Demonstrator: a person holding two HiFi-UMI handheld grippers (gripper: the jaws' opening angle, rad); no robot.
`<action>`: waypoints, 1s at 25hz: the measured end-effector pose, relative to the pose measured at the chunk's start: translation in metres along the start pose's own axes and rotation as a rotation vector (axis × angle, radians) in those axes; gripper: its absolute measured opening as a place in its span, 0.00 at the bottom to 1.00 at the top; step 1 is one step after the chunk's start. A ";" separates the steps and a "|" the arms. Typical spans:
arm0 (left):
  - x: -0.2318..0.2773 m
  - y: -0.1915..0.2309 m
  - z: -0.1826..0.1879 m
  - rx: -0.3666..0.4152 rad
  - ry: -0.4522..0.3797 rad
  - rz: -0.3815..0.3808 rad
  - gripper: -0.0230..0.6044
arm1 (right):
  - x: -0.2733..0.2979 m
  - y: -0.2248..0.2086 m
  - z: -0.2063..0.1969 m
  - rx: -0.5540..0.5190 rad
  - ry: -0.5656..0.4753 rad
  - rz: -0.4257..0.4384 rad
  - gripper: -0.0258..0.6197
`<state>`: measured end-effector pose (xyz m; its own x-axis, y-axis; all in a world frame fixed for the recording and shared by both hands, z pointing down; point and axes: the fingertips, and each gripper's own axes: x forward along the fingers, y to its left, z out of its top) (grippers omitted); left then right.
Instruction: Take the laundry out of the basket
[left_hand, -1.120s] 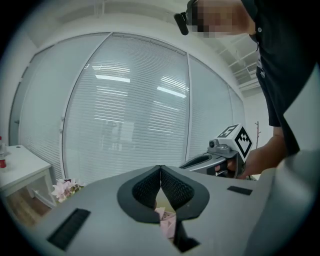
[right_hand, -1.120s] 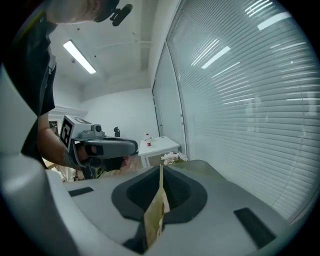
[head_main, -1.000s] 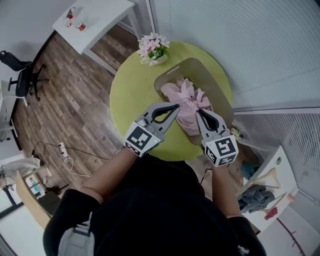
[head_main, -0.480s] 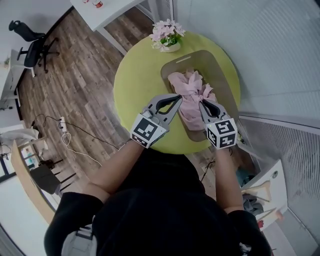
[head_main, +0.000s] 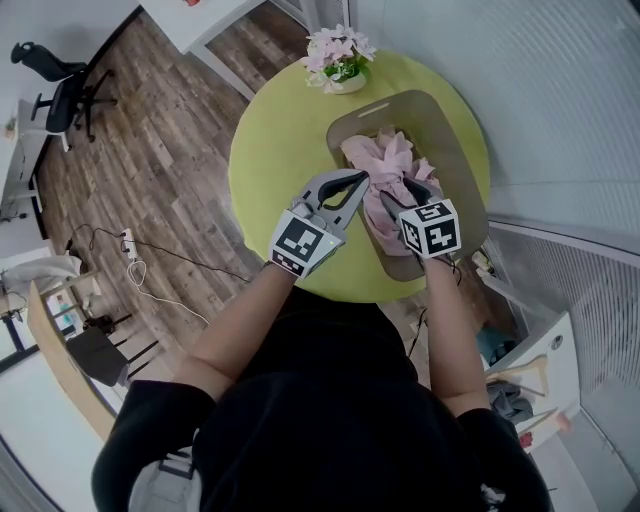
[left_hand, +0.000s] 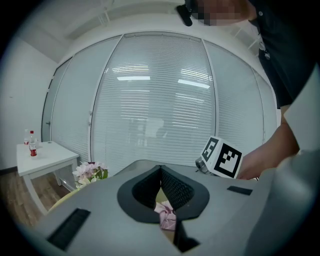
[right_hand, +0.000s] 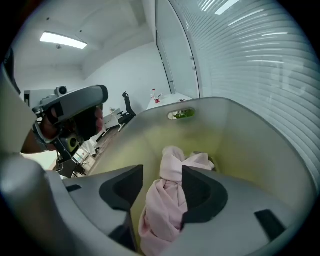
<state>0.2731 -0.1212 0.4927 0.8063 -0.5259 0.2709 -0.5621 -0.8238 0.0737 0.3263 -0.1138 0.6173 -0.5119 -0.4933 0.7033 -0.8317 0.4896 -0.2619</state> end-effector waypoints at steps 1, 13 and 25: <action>0.002 0.003 0.001 0.001 -0.001 -0.002 0.05 | 0.006 -0.002 -0.001 0.010 0.013 -0.005 0.42; 0.024 0.025 -0.002 0.046 0.025 -0.035 0.05 | 0.075 -0.030 -0.039 0.184 0.202 -0.029 0.66; 0.039 0.038 -0.007 0.028 0.034 -0.061 0.05 | 0.122 -0.049 -0.073 0.200 0.323 -0.075 0.69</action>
<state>0.2820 -0.1720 0.5124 0.8321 -0.4672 0.2988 -0.5061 -0.8600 0.0647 0.3203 -0.1458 0.7640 -0.3806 -0.2549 0.8889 -0.9061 0.2949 -0.3034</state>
